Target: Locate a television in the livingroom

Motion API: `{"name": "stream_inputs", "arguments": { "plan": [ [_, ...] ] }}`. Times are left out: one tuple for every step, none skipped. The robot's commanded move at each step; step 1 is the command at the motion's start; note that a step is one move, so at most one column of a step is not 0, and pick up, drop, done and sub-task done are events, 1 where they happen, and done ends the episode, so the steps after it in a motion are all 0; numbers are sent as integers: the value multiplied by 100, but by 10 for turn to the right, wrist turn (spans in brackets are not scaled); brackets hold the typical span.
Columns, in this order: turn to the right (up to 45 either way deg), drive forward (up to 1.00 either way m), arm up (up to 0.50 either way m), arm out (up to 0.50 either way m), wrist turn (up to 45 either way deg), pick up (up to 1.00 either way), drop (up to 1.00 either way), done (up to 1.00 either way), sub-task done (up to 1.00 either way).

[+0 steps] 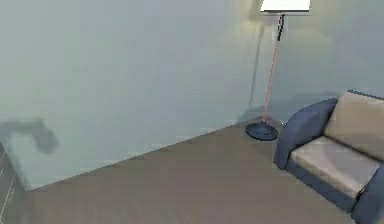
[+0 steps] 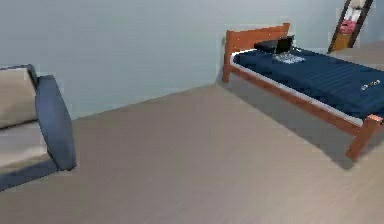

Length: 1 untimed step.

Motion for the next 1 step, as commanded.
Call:
{"name": "stream_inputs", "arguments": {
  "plan": [
    [450, 0, 0, 0, 0, 0, 0, 0, 0]
  ]
}}
